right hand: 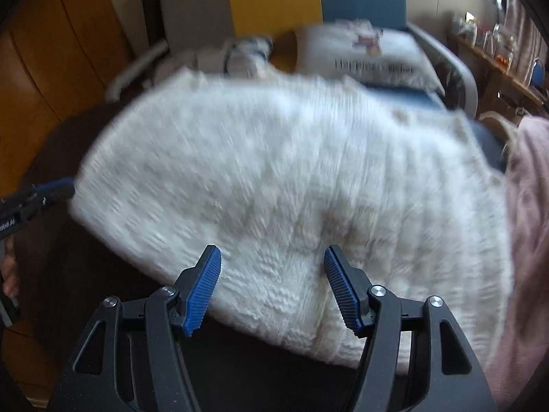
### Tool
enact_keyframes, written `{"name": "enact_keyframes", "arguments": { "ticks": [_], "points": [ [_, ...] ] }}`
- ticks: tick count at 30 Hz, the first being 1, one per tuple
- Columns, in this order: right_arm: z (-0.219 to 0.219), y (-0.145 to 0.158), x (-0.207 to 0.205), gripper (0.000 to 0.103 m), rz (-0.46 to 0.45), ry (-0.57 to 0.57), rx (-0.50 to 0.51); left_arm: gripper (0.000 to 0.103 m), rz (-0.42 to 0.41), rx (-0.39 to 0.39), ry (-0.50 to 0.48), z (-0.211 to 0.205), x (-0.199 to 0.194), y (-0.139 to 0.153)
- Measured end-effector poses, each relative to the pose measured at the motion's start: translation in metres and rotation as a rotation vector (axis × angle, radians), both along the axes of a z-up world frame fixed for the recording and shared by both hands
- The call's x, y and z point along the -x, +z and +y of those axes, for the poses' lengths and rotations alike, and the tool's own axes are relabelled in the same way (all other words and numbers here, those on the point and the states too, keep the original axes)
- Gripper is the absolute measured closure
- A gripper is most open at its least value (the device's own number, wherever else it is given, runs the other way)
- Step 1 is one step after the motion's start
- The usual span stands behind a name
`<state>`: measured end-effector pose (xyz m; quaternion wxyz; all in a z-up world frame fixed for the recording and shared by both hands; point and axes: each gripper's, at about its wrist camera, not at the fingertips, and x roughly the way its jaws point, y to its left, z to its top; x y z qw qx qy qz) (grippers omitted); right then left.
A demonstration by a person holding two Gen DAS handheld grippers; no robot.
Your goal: Fold clothes
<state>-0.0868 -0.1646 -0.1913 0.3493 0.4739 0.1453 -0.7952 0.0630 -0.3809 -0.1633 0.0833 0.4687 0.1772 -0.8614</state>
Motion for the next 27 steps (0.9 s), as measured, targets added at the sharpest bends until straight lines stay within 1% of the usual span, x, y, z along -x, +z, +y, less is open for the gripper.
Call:
{"name": "enact_keyframes", "arguments": {
  "ticks": [1, 2, 4, 6, 9, 11, 13, 14, 15, 16, 17, 19, 21, 22, 23, 25, 26, 27],
  "points": [
    [0.004, 0.0, -0.005, 0.033, 0.032, 0.019, 0.023, 0.081, 0.034, -0.019, 0.001, -0.003, -0.006, 0.002],
    [0.007, -0.001, -0.007, 0.033, 0.041, 0.035, 0.028, 0.081, 0.063, -0.035, 0.003, -0.006, -0.011, 0.004],
    [0.01, 0.005, -0.006, 0.033, 0.031, 0.038, 0.035, 0.081, 0.093, -0.048, 0.019, -0.009, -0.017, 0.012],
    [0.012, 0.015, -0.003, 0.033, 0.016, 0.026, 0.058, 0.081, 0.143, -0.048, 0.018, -0.008, -0.02, 0.023],
    [0.007, 0.035, -0.008, 0.033, 0.038, 0.03, 0.11, 0.081, 0.193, -0.033, 0.014, 0.0, -0.01, 0.038],
    [-0.008, 0.036, -0.015, 0.033, 0.053, 0.042, 0.106, 0.079, 0.17, 0.017, 0.01, 0.01, 0.004, 0.037],
    [-0.025, 0.027, -0.019, 0.033, 0.065, 0.051, 0.073, 0.079, 0.071, 0.129, 0.039, 0.019, 0.018, 0.022],
    [-0.031, 0.017, -0.02, 0.033, 0.048, 0.053, 0.047, 0.079, 0.021, 0.169, 0.054, 0.022, 0.022, 0.012],
    [-0.033, 0.013, -0.023, 0.032, 0.05, 0.06, 0.036, 0.079, 0.006, 0.175, 0.063, 0.024, 0.02, 0.002],
    [-0.035, 0.01, -0.025, 0.031, 0.057, 0.068, 0.029, 0.079, 0.042, 0.181, 0.074, 0.026, 0.013, 0.0],
    [-0.036, 0.006, -0.027, 0.028, 0.064, 0.077, 0.021, 0.079, 0.061, 0.171, 0.079, 0.025, 0.007, 0.002],
    [-0.038, 0.0, -0.032, 0.028, 0.078, 0.093, 0.007, 0.079, 0.094, 0.104, 0.089, 0.02, -0.004, 0.008],
    [-0.036, 0.01, -0.026, 0.027, 0.03, 0.114, 0.025, 0.079, 0.158, 0.027, 0.096, 0.011, -0.012, 0.023],
    [-0.033, 0.022, -0.022, 0.027, 0.043, 0.119, 0.054, 0.079, 0.187, 0.021, 0.105, 0.006, -0.011, 0.032],
    [-0.031, 0.035, -0.018, 0.027, 0.063, 0.123, 0.085, 0.079, 0.214, 0.013, 0.111, 0.001, -0.008, 0.041],
    [-0.03, 0.053, -0.005, 0.027, 0.108, 0.103, 0.104, 0.079, 0.25, -0.007, 0.103, -0.01, 0.011, 0.059],
    [-0.029, 0.061, 0.004, 0.027, 0.122, 0.089, 0.114, 0.079, 0.241, -0.011, 0.105, -0.015, 0.025, 0.06],
    [-0.029, 0.066, 0.012, 0.027, 0.132, 0.072, 0.115, 0.079, 0.215, -0.002, 0.101, -0.018, 0.039, 0.056]
  ]
}}
